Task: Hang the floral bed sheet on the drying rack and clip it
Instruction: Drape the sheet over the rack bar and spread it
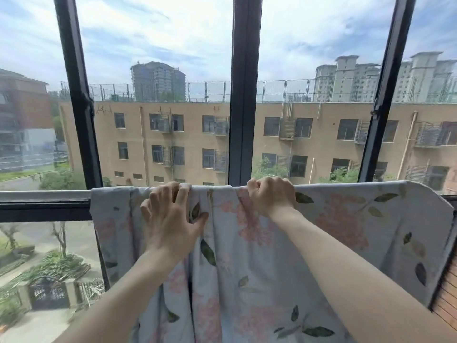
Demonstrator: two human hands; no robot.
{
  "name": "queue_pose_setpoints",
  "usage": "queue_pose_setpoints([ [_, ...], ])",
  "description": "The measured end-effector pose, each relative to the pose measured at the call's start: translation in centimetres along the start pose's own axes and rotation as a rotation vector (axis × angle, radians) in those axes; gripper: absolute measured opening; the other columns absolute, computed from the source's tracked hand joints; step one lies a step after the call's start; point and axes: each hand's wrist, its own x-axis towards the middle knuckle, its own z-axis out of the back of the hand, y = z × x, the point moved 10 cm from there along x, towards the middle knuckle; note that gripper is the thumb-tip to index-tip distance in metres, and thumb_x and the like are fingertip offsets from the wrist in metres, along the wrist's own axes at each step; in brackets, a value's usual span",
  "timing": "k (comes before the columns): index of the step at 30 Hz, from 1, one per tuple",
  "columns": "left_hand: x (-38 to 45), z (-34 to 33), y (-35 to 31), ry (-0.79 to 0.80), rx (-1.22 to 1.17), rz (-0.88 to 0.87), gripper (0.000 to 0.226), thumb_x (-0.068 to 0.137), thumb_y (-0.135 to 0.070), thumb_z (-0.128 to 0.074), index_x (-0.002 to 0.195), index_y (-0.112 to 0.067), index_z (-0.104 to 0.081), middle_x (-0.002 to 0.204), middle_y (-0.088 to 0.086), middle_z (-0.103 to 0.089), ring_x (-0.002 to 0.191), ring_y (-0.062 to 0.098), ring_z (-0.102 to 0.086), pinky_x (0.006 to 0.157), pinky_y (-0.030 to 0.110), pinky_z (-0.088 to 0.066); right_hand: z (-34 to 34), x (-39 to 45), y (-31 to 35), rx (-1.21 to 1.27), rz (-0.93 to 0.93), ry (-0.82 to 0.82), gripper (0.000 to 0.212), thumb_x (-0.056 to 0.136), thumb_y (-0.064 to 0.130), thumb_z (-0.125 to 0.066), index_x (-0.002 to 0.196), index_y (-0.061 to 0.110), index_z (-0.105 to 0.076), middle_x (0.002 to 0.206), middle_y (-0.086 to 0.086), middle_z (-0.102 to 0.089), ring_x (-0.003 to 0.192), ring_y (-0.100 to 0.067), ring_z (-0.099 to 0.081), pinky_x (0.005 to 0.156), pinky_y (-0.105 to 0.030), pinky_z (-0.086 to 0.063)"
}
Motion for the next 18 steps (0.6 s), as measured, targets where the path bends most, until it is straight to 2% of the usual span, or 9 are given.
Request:
queue_pose_setpoints([
  [3,1.3,1.0,-0.3,-0.078,-0.038,-0.087,0.036,0.088,-0.034,-0.078,0.122,-0.03,-0.07,0.116,-0.007,-0.06,0.113,0.024,-0.053,0.094,0.047,-0.037,0.2,-0.2,0.1,-0.008,-0.001,0.023,0.055,0.1,0.044,-0.032,0.054,0.02,-0.049,0.068,-0.006,-0.057,0.075,-0.033,-0.057,0.079,-0.039,-0.04],
  [6,2.8,2.1,-0.2,-0.073,-0.046,-0.141,0.013,0.087,-0.02,-0.079,0.098,-0.027,-0.078,0.096,-0.011,-0.068,0.091,0.022,-0.064,0.084,0.041,-0.037,0.5,-0.5,0.5,-0.022,0.007,0.058,0.052,0.101,0.042,-0.032,0.055,0.022,-0.046,0.078,-0.011,-0.065,0.078,-0.032,-0.054,0.086,-0.04,-0.041],
  [9,3.9,2.8,-0.7,0.008,-0.044,-0.234,0.01,0.084,-0.009,-0.078,0.083,-0.019,-0.075,0.085,-0.007,-0.068,0.08,0.021,-0.065,0.072,0.035,-0.046,0.4,-0.3,0.8,-0.02,0.004,0.1,0.052,0.1,0.043,-0.032,0.056,0.021,-0.048,0.084,-0.012,-0.07,0.08,-0.033,-0.057,0.079,-0.038,-0.04],
  [12,5.1,3.2,-0.9,0.122,-0.048,-0.233,0.014,0.086,-0.002,-0.071,0.083,-0.015,-0.074,0.085,-0.003,-0.067,0.077,0.02,-0.062,0.065,0.03,-0.042,0.3,-0.3,1.3,-0.028,0.004,0.126,0.052,0.1,0.044,-0.032,0.059,0.019,-0.054,0.086,-0.012,-0.07,0.082,-0.033,-0.058,0.077,-0.038,-0.038],
  [15,7.3,5.0,0.8,0.194,-0.069,-0.151,0.018,0.085,0.001,-0.067,0.086,-0.016,-0.074,0.086,-0.001,-0.07,0.079,0.02,-0.063,0.07,0.034,-0.052,0.4,-0.3,0.8,-0.045,0.004,0.125,0.055,0.1,0.046,-0.03,0.068,0.017,-0.065,0.088,-0.012,-0.072,0.083,-0.033,-0.06,0.076,-0.037,-0.039],
  [18,10.9,8.9,3.8,0.136,-0.039,-0.053,0.019,0.083,0.001,-0.069,0.09,-0.016,-0.075,0.085,0.002,-0.072,0.081,0.021,-0.065,0.078,0.038,-0.057,0.7,-0.1,-0.5,-0.064,-0.004,0.125,0.059,0.099,0.048,-0.028,0.077,0.015,-0.072,0.092,-0.013,-0.073,0.084,-0.032,-0.061,0.076,-0.038,-0.041],
])
